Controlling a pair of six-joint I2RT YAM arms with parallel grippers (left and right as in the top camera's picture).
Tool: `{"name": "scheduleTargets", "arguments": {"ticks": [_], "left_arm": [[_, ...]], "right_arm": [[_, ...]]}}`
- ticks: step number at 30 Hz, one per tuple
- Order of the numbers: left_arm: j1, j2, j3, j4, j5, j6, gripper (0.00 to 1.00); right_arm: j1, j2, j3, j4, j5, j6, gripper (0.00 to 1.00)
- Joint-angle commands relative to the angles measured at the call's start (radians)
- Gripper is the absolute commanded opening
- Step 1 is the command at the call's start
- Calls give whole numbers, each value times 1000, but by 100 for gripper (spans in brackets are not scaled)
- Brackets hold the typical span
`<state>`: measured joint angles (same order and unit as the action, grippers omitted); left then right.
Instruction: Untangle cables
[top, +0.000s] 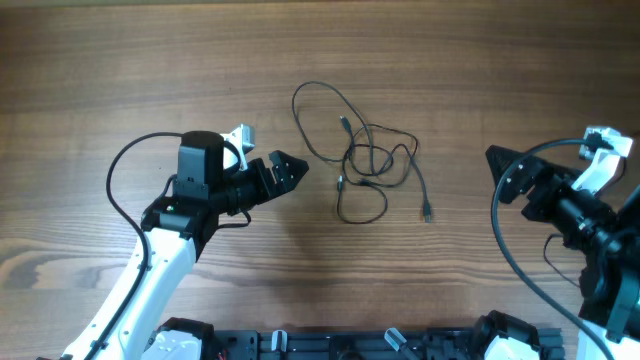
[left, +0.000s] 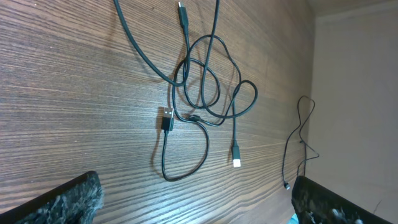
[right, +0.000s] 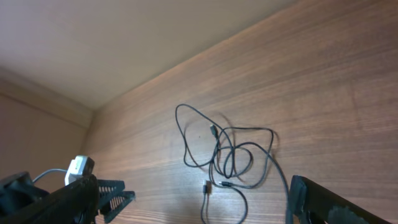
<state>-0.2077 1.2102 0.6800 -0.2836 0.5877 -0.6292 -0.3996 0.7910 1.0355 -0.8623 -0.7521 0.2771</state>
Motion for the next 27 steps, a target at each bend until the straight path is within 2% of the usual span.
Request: {"name": "scheduleTargets", "arguments": {"ticks": [1, 5, 7, 11, 19, 24, 27], "left_arm": [[0, 1, 6, 2, -11, 20, 100], [0, 1, 6, 2, -11, 20, 100], [0, 1, 6, 2, -11, 20, 100], [0, 1, 6, 2, -11, 20, 100], [0, 1, 6, 2, -11, 20, 100], [0, 1, 6, 2, -11, 20, 100], [0, 1, 6, 2, -11, 20, 100]], "right_arm": [[4, 7, -4, 3, -58, 11, 100], [4, 15, -4, -10, -5, -45, 100], [5, 32, -10, -23, 84, -85, 100], [45, 92, -73, 8, 137, -91, 100], [289, 281, -146, 199, 106, -77, 100], [449, 431, -146, 224, 340, 153, 100], [500, 501, -146, 226, 405, 256, 100]]}}
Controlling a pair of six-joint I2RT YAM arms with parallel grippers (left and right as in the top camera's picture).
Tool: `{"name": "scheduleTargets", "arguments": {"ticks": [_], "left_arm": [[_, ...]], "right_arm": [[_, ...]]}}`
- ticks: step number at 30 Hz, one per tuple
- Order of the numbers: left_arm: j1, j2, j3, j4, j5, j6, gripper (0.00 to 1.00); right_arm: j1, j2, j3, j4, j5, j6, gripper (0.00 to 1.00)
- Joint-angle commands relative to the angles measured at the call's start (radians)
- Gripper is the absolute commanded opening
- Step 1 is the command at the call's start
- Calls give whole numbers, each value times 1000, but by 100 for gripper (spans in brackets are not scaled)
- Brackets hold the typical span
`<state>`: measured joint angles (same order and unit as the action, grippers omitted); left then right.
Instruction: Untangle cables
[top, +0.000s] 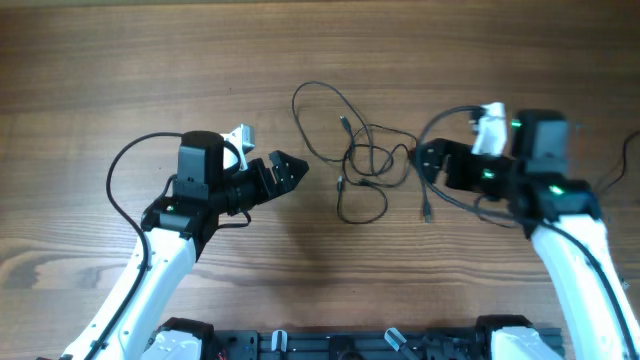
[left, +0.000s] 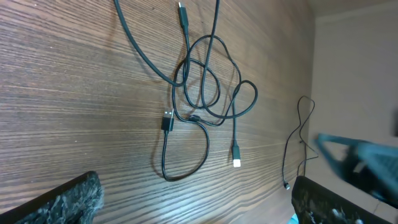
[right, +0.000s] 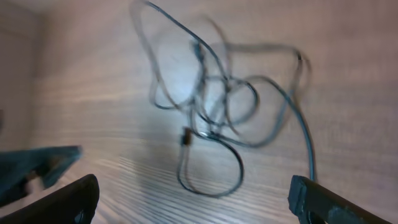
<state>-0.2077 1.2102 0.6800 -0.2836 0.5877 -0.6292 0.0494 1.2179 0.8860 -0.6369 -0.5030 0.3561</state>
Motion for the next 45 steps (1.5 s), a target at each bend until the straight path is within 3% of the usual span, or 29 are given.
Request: {"name": "scheduleTargets", "arguments": {"ticks": [1, 4, 7, 11, 21, 26, 31, 36, 41, 45], "left_arm": [[0, 1, 6, 2, -11, 20, 100], [0, 1, 6, 2, -11, 20, 100], [0, 1, 6, 3, -12, 20, 100], [2, 1, 6, 99, -129, 20, 100], [106, -76, 6, -57, -87, 24, 100], [234, -180, 6, -181, -88, 24, 100], [350, -280, 6, -292, -88, 24, 100], [433, -422, 6, -377, -92, 82, 100], [436, -490, 6, -429, -92, 106, 100], [436, -488, 6, -440, -92, 106, 100]], "right_arm": [[63, 98, 4, 12, 155, 212, 100], [93, 167, 3, 29, 126, 319, 100], [117, 246, 3, 55, 39, 315, 100], [160, 327, 3, 69, -63, 298, 100], [244, 383, 4, 333, 170, 302, 99], [247, 402, 3, 389, 256, 302, 68], [248, 440, 4, 410, 255, 302, 66], [258, 467, 4, 450, 161, 225, 11], [268, 445, 48, 520, 99, 0, 13], [271, 416, 111, 520, 102, -92, 5]]}}
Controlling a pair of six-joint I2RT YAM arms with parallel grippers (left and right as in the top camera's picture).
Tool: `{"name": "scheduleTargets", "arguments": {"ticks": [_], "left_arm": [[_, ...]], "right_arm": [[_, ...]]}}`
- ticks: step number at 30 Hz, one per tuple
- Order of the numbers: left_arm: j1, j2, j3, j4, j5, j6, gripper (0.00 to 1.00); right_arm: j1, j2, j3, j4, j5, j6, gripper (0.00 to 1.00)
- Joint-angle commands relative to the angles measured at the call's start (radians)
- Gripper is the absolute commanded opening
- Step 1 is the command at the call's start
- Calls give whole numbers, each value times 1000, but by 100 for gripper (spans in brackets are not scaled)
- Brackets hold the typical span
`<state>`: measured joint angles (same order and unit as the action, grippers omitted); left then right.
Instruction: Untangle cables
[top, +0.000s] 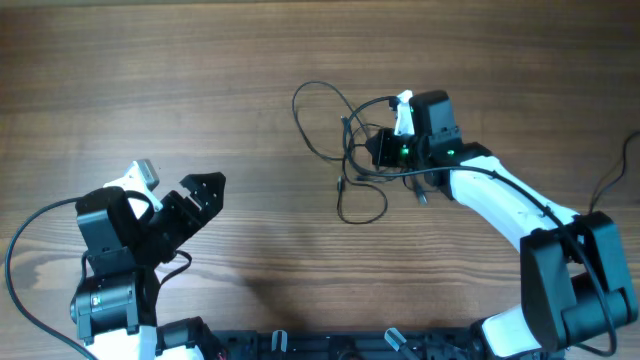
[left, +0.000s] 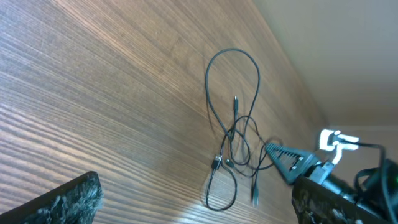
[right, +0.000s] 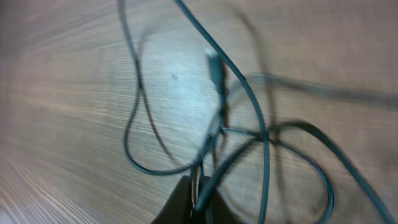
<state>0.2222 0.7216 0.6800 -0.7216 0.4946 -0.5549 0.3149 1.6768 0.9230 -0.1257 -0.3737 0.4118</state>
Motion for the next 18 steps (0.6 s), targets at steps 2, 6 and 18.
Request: {"name": "scheduleTargets", "arguments": {"ticks": [2, 6, 18], "left_arm": [[6, 1, 6, -2, 1, 31, 100], [6, 1, 6, -2, 1, 31, 100], [6, 1, 6, -2, 1, 31, 100]], "right_arm": [[21, -49, 111, 8, -27, -217, 5], [90, -56, 174, -11, 76, -352, 5], [304, 88, 198, -14, 501, -602, 23]]}}
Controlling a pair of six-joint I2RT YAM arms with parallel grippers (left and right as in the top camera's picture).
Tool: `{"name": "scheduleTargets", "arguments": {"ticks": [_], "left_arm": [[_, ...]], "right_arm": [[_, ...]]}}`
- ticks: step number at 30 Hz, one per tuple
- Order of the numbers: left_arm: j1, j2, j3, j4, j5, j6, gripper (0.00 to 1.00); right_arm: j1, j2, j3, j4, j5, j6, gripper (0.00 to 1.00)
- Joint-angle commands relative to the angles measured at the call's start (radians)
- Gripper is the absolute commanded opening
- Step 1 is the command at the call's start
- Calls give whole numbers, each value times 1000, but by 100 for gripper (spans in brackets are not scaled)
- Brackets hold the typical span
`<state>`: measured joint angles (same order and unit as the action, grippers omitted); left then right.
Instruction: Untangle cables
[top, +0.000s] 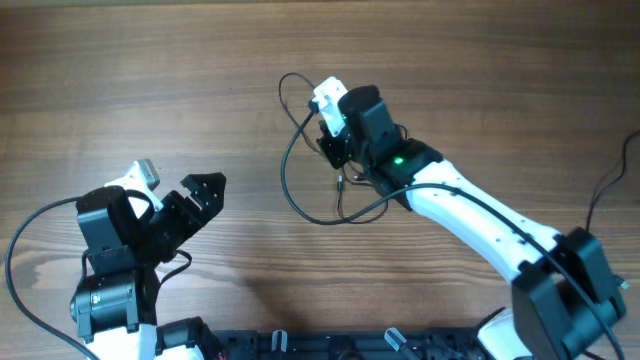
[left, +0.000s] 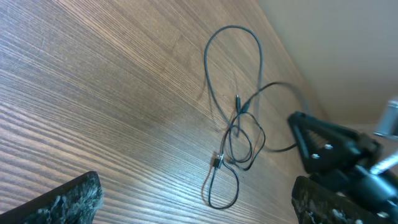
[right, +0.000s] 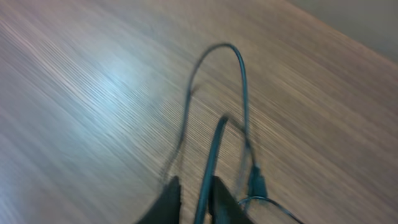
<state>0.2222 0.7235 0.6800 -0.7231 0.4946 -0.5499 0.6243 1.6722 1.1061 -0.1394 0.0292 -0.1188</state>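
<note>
Thin black cables (top: 285, 172) lie tangled mid-table, one long loop spread out to the left. My right gripper (top: 332, 148) is over the tangle's left side. In the right wrist view this gripper (right: 198, 194) is shut on a cable strand (right: 211, 155) that runs up between its fingers to a loop (right: 239, 68); the view is blurred. My left gripper (top: 205, 188) hangs open at the front left, far from the tangle. In the left wrist view the tangle (left: 239, 134) lies ahead of the left gripper (left: 196, 186), with the right gripper (left: 311, 143) beside it.
The wooden table (top: 150, 60) carries everything. A separate thin black cable (top: 605, 185) trails at the right edge. The right arm (top: 470, 205) stretches across the table's right half. The arm bases (top: 340, 345) line the front edge.
My right gripper, shut on a strand, has moved left from the tangle's right side to its left side. The long loop has been drawn out to the left. The left arm has not moved.
At first my left gripper was open just left of the tangle and my right arm was at the far right edge. Then the right gripper was at the tangle's right side. Later the left arm was back at the front left and the right gripper was in the tangle, now shifted left.
</note>
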Motion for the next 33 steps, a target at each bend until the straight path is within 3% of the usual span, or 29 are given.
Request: {"name": "scheduleTargets", "arguments": {"ticks": [1, 3, 5, 9, 14, 21, 26, 29, 31, 33], "left_arm": [[6, -1, 6, 0, 1, 26, 100], [6, -1, 6, 0, 1, 26, 100], [6, -1, 6, -1, 1, 26, 100], [6, -1, 6, 0, 1, 26, 100], [6, -1, 6, 0, 1, 26, 100], [6, -1, 6, 0, 1, 26, 100], [6, -1, 6, -1, 1, 26, 100], [6, -1, 6, 0, 1, 26, 100], [6, -1, 6, 0, 1, 26, 100], [6, -1, 6, 0, 1, 26, 100]], "right_arm": [[-5, 111, 14, 0, 98, -75, 25], [0, 149, 14, 0, 69, -96, 34], [13, 179, 14, 2, 57, -123, 56], [43, 203, 14, 14, 71, -172, 74], [44, 217, 14, 21, 114, -170, 83], [44, 226, 14, -15, -13, -169, 84], [44, 312, 14, 4, -7, -167, 80], [44, 335, 14, 16, -8, -165, 69], [44, 334, 14, 52, -8, -166, 56], [44, 334, 15, 110, -8, -167, 23]]}}
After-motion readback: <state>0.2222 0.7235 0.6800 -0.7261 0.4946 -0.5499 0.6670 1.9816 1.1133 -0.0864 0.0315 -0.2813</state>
